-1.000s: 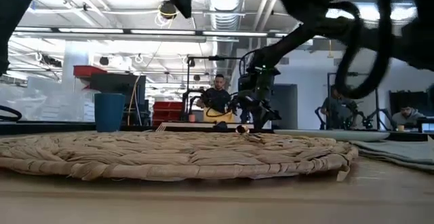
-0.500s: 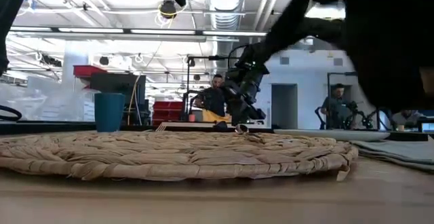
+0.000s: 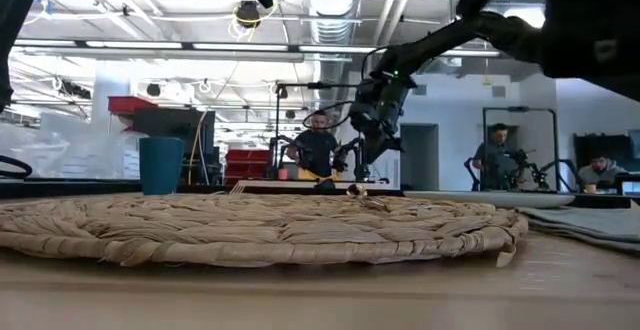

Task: Set table place
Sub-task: Put the green spoon on the brown placemat to the right of the gold table knife

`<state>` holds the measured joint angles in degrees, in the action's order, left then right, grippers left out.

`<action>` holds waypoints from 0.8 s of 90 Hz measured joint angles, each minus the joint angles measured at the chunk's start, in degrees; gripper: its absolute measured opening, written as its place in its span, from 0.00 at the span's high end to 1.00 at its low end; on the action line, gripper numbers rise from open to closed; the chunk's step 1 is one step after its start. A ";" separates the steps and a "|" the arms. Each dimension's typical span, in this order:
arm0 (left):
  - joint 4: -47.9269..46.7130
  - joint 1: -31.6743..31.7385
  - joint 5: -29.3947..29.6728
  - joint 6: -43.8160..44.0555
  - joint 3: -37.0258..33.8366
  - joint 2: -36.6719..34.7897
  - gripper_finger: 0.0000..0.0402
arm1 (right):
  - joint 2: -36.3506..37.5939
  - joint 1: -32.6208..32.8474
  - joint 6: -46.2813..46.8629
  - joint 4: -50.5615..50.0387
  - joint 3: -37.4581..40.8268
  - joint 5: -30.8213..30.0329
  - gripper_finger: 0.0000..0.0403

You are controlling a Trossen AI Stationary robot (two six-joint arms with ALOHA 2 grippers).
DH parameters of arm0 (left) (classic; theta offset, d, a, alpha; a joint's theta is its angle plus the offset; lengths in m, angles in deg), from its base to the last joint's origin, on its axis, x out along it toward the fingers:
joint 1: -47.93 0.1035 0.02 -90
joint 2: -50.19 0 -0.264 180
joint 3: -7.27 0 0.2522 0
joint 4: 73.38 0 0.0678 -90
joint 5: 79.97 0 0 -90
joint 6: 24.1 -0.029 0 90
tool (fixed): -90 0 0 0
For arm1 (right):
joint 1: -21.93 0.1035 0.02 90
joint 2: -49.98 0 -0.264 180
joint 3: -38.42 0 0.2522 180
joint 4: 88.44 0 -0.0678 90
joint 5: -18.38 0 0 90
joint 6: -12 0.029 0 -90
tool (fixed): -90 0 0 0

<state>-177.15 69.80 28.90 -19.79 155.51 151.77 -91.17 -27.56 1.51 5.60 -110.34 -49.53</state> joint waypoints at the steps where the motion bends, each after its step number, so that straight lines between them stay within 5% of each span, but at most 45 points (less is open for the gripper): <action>1: 0.01 0.00 0.00 -0.09 0.00 -0.04 0.93 | 0.00 0.09 -0.15 0.23 0.00 -0.01 0.92; 39: -0.01 0.02 -0.02 -0.63 0.00 -0.15 0.93 | -0.59 0.95 3.52 1.41 0.00 -7.51 0.52; 72: -0.01 0.02 -0.11 -0.03 0.00 -0.15 0.93 | -0.70 0.55 6.18 -0.02 1.44 -6.48 0.55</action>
<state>-177.16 69.82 28.79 -19.83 155.51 151.62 -91.87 -27.01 7.69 5.58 -108.89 -56.01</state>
